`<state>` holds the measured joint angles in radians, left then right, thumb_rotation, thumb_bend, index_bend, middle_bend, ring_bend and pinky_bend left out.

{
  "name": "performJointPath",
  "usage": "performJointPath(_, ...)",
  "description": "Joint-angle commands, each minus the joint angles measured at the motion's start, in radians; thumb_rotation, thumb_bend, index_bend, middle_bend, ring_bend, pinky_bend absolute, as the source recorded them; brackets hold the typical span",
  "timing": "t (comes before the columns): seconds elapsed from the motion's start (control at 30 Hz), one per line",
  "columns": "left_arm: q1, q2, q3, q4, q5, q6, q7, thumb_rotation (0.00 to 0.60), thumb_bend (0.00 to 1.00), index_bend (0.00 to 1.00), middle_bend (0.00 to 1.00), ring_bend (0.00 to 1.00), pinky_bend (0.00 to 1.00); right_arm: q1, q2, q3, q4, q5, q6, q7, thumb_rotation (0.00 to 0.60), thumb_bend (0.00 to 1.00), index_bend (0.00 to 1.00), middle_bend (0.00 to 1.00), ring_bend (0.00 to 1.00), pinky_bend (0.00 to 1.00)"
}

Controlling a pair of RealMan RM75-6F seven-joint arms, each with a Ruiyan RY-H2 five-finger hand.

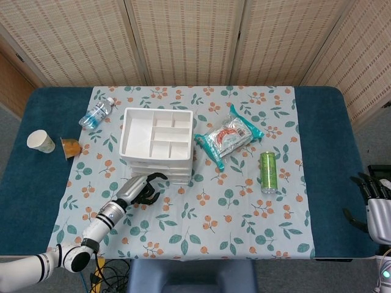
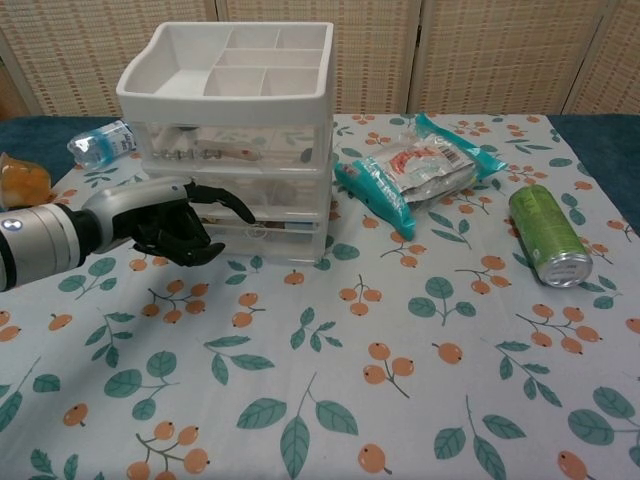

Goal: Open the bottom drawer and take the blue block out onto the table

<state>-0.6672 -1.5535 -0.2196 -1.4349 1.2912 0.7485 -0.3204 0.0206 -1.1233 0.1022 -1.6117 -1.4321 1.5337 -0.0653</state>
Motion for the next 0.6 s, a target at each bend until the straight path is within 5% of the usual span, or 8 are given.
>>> performJointPath(0.03, 0.003, -0.006, 0.018, 0.01, 0.023, 0.027, 0.017, 0.6, 0.48, 0.26, 0.95, 1.0, 1.0, 0.0, -0.001, 0.0, 0.0, 0.001, -0.001, 0.0, 0.6, 0.27, 0.16, 0.14, 0.18, 0.21)
performJointPath(0.6, -0.008, -0.072, 0.067, 0.103, 0.072, 0.12, 0.095, 0.6, 0.48, 0.23, 0.95, 1.0, 1.0, -0.002, -0.001, 0.0, -0.007, 0.006, -0.003, -0.01, 0.6, 0.27, 0.16, 0.14, 0.18, 0.21)
